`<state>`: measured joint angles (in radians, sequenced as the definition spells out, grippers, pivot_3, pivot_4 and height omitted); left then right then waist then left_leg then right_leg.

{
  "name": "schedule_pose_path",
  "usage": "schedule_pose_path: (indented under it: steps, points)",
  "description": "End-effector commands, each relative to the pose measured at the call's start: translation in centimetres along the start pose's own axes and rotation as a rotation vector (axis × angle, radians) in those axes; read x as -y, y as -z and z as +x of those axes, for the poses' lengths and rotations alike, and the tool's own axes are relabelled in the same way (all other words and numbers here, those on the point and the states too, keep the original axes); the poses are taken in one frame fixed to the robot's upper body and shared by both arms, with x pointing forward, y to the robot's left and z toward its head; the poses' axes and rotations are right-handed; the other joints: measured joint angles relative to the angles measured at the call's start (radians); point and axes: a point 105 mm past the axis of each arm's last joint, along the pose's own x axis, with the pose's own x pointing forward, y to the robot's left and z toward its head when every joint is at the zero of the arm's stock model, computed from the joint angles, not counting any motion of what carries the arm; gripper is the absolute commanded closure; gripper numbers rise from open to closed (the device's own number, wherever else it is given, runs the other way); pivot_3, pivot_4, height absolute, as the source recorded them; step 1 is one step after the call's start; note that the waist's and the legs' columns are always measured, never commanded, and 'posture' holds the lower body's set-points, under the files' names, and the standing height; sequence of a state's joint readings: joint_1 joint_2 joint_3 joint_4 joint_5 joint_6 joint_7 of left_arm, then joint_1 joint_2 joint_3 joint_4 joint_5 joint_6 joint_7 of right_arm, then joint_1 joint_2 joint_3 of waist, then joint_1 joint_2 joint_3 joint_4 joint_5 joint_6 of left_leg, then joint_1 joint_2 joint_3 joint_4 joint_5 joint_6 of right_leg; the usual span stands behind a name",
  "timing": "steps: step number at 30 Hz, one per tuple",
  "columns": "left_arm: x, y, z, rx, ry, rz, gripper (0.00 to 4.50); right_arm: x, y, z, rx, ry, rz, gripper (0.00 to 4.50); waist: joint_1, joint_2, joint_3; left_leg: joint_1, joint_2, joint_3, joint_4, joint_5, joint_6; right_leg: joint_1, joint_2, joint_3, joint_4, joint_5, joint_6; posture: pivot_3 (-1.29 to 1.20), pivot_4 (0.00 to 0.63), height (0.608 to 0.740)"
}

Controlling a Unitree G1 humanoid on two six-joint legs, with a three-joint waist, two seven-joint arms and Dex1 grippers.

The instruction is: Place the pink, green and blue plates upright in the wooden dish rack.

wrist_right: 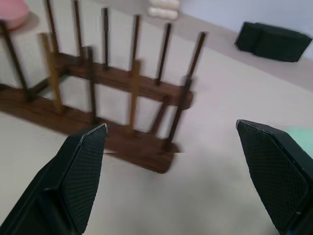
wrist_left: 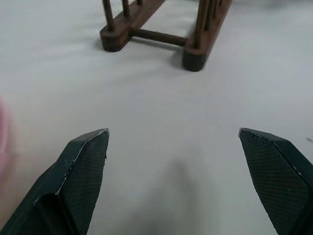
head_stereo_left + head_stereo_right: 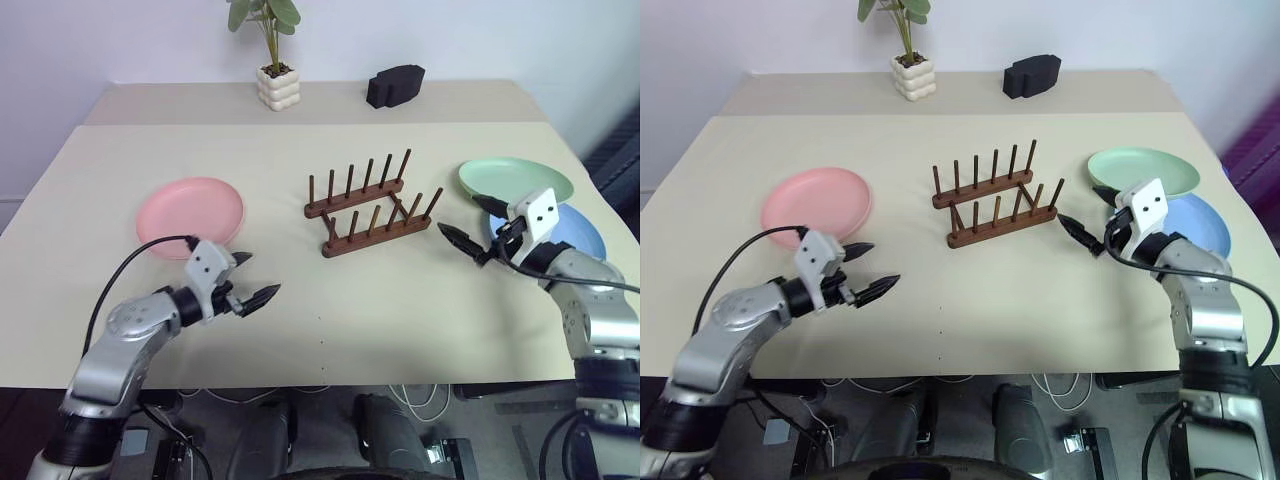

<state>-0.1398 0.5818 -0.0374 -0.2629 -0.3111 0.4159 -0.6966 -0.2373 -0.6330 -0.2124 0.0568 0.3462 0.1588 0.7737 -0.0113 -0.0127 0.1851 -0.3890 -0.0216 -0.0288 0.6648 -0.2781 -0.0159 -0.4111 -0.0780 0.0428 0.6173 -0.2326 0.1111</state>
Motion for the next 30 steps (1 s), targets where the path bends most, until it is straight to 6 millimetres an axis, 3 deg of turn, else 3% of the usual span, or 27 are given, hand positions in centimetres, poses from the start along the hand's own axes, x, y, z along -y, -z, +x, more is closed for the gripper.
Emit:
schedule_pose_path:
  steps: [1, 5, 10, 18, 21, 27, 30]
  points:
    - [0.0, -0.1, 2.1, -0.003, 0.029, 0.037, 0.13, -1.4, -1.0, -0.4, 0.034, -0.013, -0.021, 0.16, 0.000, 0.000, 0.000, 0.000, 0.000, 0.000, 0.000, 0.000, 0.000, 0.000, 0.000, 0.000, 0.000, 0.000, 0.000, 0.00, 0.150, 0.740]
    - [0.6, 0.5, 4.8, -0.043, 0.093, 0.072, 0.13, -3.0, -1.6, -0.4, 0.038, -0.048, -0.036, 0.16, -0.004, 0.000, 0.000, 0.000, 0.000, 0.001, 0.000, 0.000, 0.000, 0.000, 0.000, 0.000, 0.000, 0.001, 0.003, 0.00, 0.150, 0.740]
    - [2.5, -0.8, 8.9, -0.006, 0.209, 0.087, 0.13, -3.8, -3.0, -0.9, 0.048, -0.069, -0.059, 0.16, 0.003, 0.000, 0.000, 0.000, -0.001, -0.001, 0.001, 0.000, 0.000, 0.000, 0.001, 0.000, 0.001, 0.002, 0.003, 0.00, 0.150, 0.740]
    - [3.0, -1.0, 12.1, -0.005, 0.225, 0.086, 0.13, -5.7, -2.5, -1.3, 0.024, -0.093, -0.050, 0.16, 0.001, 0.000, 0.000, -0.001, -0.003, -0.001, 0.001, 0.000, 0.001, 0.000, 0.000, 0.000, 0.000, 0.002, 0.004, 0.00, 0.150, 0.740]
    - [3.1, -1.1, 12.2, 0.012, 0.230, 0.076, 1.00, -5.9, -2.3, -1.4, 0.018, -0.092, -0.045, 0.16, 0.000, -0.001, 0.000, 0.000, -0.002, -0.001, 0.001, 0.000, 0.001, 0.001, 0.000, 0.000, 0.000, 0.002, 0.004, 0.00, 0.150, 0.740]
    - [2.8, -1.1, 11.7, 0.035, 0.237, 0.066, 3.72, -5.5, -1.6, -1.8, -0.018, -0.088, -0.058, 0.16, -0.001, 0.000, 0.000, 0.000, -0.002, -0.001, 0.001, 0.000, 0.001, 0.001, 0.000, 0.000, 0.000, 0.002, 0.004, 0.00, 0.150, 0.740]
    - [3.0, -1.6, 11.1, 0.068, 0.269, 0.082, 3.71, -5.0, -1.0, -2.5, -0.056, -0.081, -0.072, 0.16, 0.000, 0.000, 0.000, 0.000, -0.002, -0.001, 0.001, 0.000, 0.001, 0.001, 0.000, 0.000, 0.000, 0.002, 0.004, 0.00, 0.150, 0.740]
